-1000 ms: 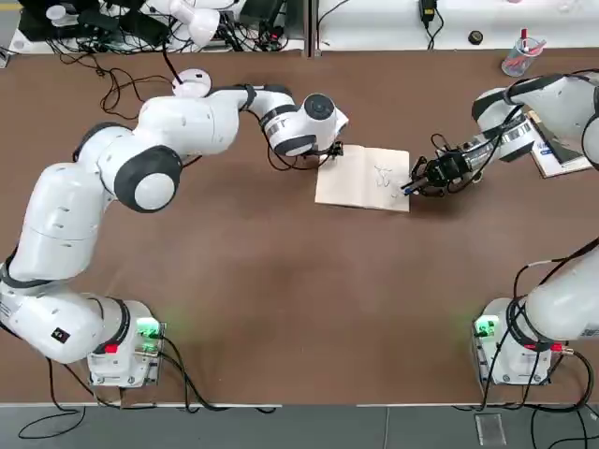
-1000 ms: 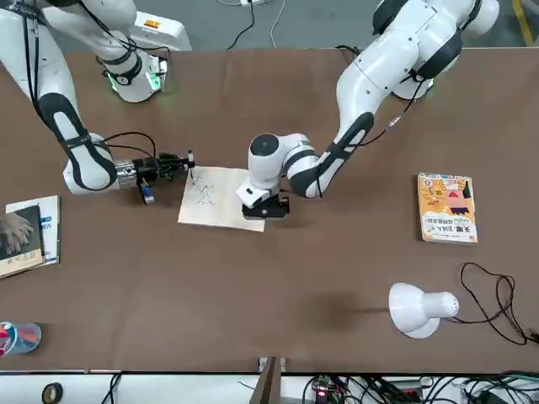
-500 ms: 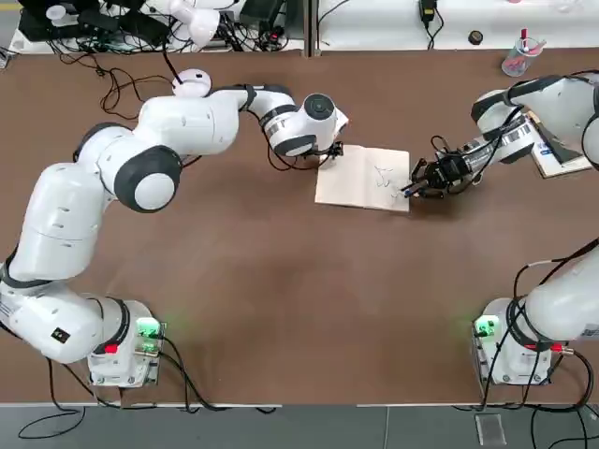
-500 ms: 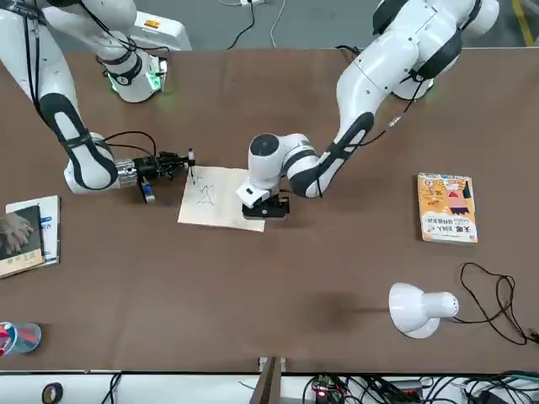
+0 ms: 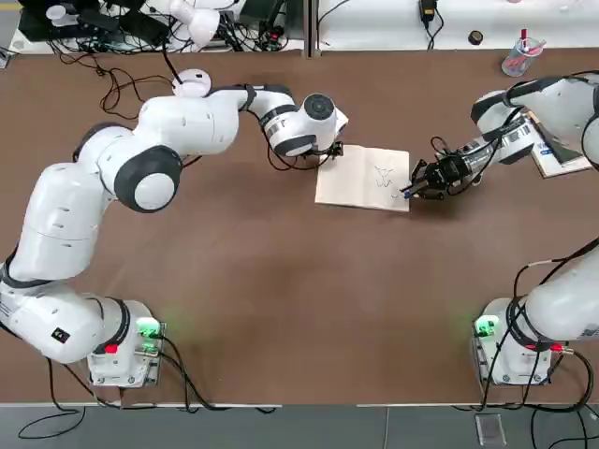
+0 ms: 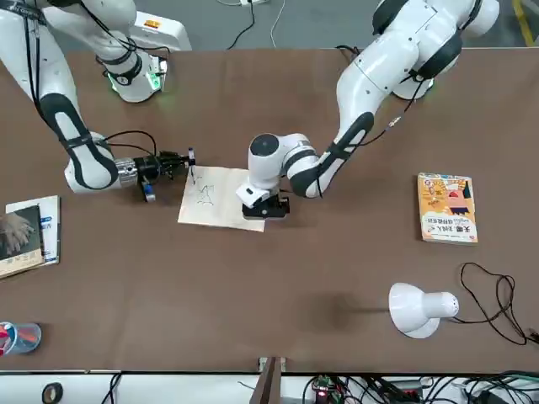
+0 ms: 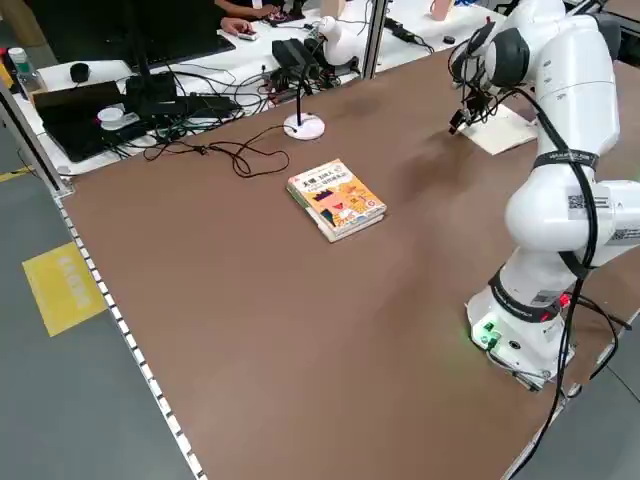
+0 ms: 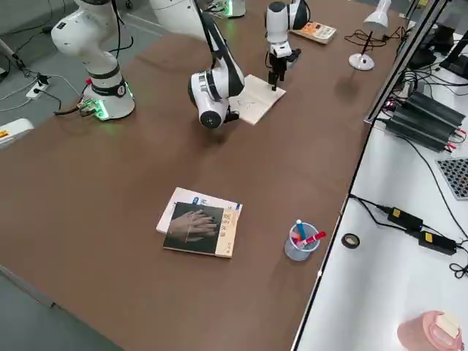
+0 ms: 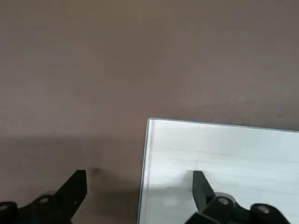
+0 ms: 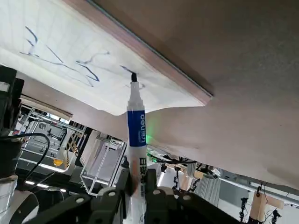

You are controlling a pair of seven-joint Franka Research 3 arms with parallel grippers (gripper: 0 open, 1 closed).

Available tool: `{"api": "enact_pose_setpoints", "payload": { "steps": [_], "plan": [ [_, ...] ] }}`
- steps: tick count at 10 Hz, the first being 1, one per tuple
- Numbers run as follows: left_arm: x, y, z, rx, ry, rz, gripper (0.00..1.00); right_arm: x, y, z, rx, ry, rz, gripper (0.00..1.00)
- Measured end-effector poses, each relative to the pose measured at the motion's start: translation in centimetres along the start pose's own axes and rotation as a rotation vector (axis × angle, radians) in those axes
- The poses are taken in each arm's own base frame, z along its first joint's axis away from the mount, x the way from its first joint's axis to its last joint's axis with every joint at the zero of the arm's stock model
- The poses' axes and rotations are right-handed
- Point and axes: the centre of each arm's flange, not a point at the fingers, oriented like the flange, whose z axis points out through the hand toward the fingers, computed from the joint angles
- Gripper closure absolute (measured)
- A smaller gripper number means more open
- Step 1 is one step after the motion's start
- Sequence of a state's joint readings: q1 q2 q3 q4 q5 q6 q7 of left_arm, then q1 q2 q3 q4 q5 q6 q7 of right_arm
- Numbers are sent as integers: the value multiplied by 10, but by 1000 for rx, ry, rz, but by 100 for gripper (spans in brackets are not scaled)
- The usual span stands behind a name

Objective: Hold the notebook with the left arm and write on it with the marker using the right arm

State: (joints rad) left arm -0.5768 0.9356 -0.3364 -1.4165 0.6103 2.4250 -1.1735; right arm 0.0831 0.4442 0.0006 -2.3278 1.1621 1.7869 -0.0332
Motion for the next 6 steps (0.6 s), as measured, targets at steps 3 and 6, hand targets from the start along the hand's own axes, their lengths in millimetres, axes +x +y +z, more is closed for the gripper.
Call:
{"api": "enact_pose_setpoints", "payload": {
  "steps": [3,6],
  "plan": [
    [0,0,0,0,0,0,0,0,0,2,-5,1,-3,82],
    [0,0,0,0,0,0,0,-1,-1,4,-10,2,-5,82]
  ]
}}
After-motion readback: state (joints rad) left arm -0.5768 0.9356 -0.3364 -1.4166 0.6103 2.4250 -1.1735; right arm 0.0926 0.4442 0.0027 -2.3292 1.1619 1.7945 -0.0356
